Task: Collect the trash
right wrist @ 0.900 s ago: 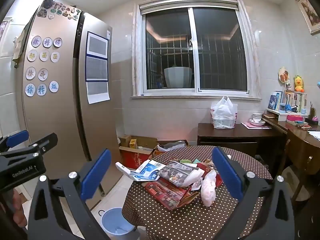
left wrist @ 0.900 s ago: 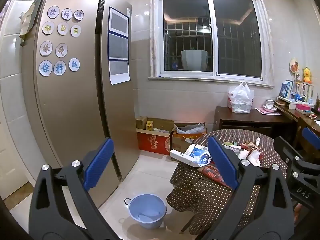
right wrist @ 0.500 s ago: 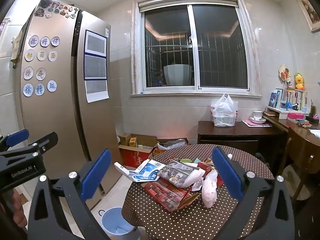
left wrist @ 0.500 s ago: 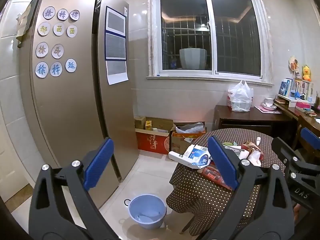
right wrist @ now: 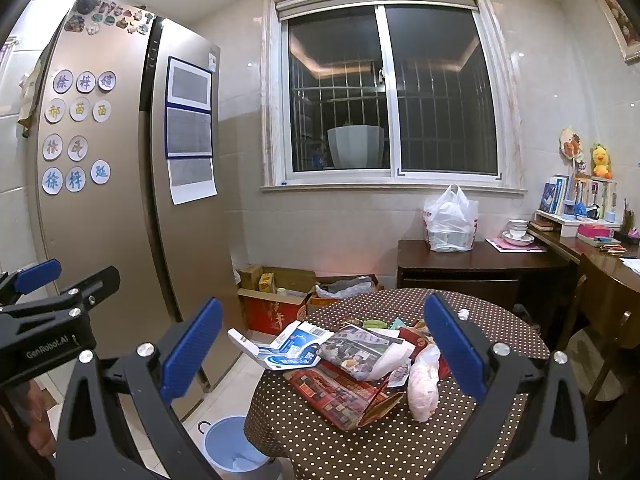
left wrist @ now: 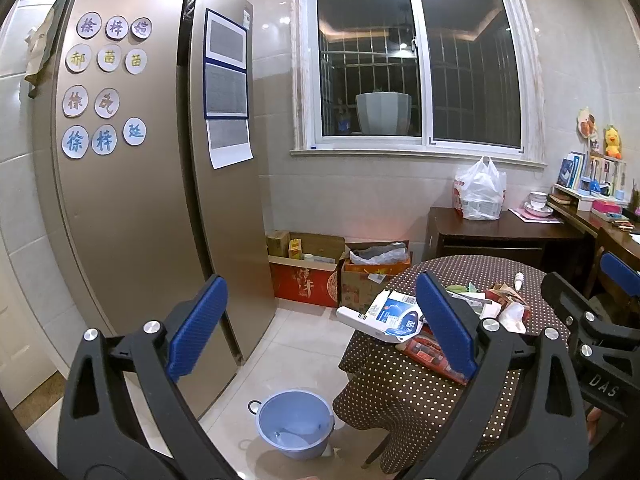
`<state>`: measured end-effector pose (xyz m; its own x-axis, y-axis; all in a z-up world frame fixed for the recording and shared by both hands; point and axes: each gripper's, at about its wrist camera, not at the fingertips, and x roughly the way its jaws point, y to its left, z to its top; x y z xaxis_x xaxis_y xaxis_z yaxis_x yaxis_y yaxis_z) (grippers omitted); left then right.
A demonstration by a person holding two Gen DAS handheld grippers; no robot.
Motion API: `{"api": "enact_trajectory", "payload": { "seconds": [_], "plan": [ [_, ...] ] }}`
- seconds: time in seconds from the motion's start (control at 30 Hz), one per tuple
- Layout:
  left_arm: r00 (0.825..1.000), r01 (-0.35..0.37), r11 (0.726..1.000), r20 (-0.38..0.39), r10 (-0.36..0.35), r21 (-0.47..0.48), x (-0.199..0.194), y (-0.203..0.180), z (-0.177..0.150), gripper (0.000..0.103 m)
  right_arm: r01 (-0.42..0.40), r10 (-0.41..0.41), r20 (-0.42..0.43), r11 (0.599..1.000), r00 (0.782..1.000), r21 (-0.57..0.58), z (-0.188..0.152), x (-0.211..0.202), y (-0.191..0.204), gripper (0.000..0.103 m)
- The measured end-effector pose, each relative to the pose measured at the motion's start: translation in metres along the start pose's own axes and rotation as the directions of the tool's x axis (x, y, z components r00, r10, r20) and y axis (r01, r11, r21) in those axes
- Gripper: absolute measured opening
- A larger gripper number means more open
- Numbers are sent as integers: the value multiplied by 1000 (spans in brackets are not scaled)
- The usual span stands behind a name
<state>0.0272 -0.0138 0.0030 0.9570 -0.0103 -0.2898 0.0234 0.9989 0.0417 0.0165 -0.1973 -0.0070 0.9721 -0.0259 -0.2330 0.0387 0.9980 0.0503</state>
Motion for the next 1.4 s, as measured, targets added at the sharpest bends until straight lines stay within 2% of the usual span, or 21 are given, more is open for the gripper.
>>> {"api": "enact_trajectory", "payload": {
  "seconds": [1.4],
  "plan": [
    [999, 9, 999, -34, -8, 36, 24, -2, 6, 93, -8, 9, -27, 999, 1000, 32, -1, 21, -6, 99]
  ]
}}
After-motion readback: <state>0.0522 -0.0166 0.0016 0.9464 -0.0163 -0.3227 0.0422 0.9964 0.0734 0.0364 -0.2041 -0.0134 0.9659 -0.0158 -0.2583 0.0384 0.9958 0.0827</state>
